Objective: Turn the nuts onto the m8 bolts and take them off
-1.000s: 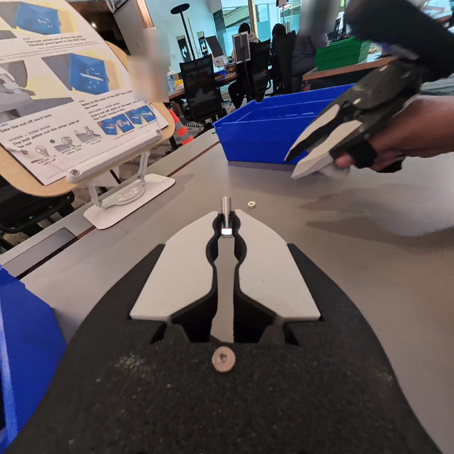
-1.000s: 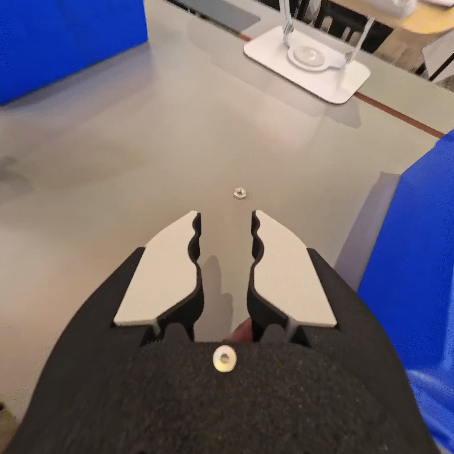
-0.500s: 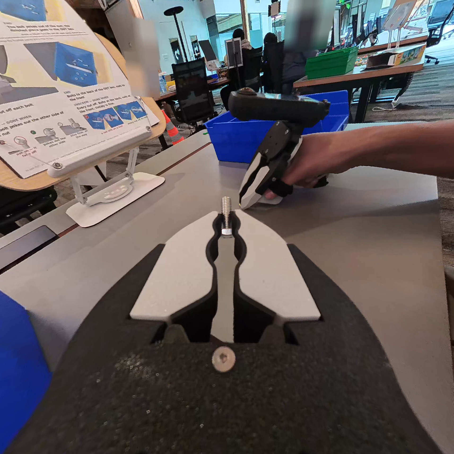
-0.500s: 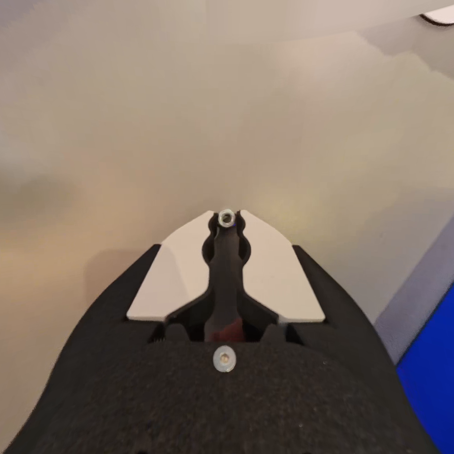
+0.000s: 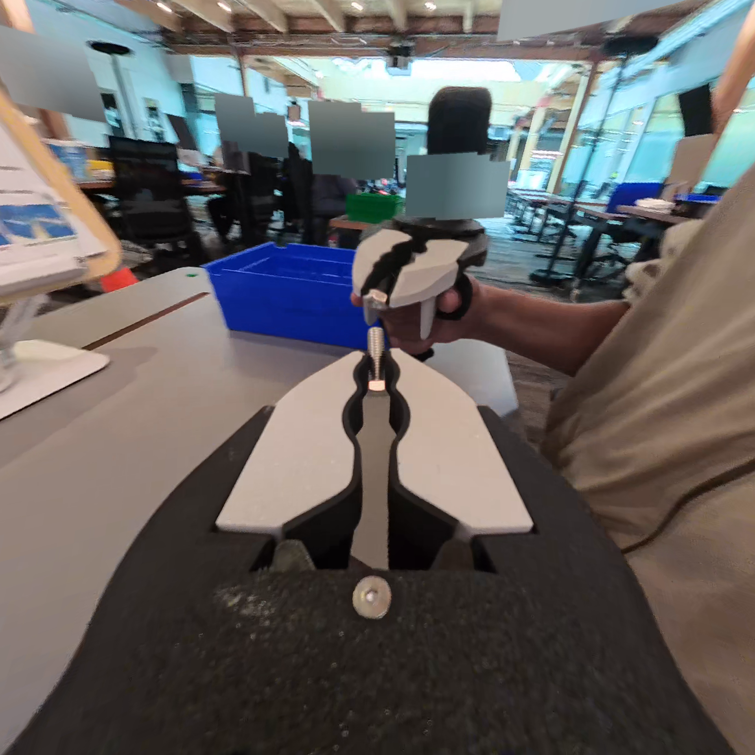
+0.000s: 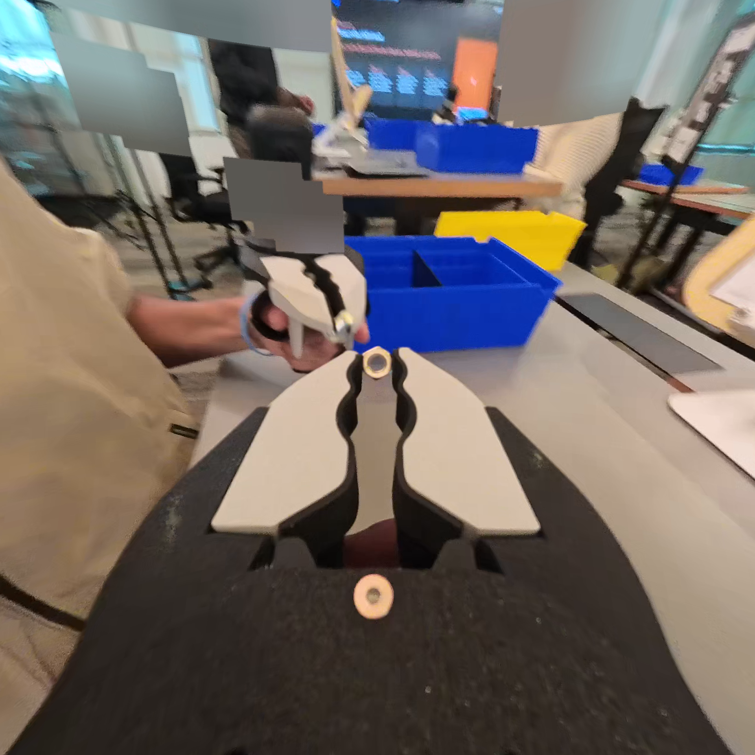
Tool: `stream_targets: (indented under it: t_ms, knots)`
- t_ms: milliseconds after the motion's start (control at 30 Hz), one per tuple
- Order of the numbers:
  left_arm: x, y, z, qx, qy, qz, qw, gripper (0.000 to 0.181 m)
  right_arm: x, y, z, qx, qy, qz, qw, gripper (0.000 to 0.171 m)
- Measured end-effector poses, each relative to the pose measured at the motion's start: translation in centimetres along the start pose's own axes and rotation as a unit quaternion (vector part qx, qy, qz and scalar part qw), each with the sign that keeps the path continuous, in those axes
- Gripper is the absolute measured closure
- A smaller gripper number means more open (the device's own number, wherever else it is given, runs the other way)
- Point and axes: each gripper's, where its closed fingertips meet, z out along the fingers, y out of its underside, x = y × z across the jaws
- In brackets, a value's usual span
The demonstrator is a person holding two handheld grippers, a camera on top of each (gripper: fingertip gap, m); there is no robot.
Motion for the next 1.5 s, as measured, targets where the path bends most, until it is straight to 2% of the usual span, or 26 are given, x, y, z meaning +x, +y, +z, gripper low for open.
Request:
stream_targets:
  t_ms: [67,200,933,1133,1267,1367,1500]
  knots:
    - [0.6,0.0,0.5,-0.014,0.019,0.010,1.000,0.174,-1.2,-0.9,0.2,0.015,-0.037,-0.004,0.999,0.157]
    - [1.8,-0.1,1.0,-0.031,0.047,0.020,0.998,0.174,-2.8,-0.9,0.8,-0.008,-0.076,-0.026,0.997,0.157]
    - [3.4,-0.7,2.4,-0.024,0.059,0.047,0.997,0.174,-3.8,-1.3,0.3,0.019,-0.111,0.012,0.994,0.157]
    - [2.4,-0.8,2.9,-0.027,-0.015,0.111,0.993,0.174,-2.9,-1.2,0.3,0.036,-0.086,0.063,0.994,0.157]
    - [2.1,-0.7,3.0,-0.054,-0.089,0.202,0.974,0.174,-2.5,-0.9,0.3,0.058,-0.067,0.115,0.989,0.157]
    - [2.0,-0.6,3.0,-0.060,-0.116,0.224,0.966,0.174,-2.3,-0.8,0.4,0.074,-0.046,0.151,0.985,0.157]
    - [1.5,-0.5,2.8,-0.076,-0.171,0.273,0.944,0.174,-1.9,-0.5,0.7,0.099,-0.009,0.246,0.964,0.157]
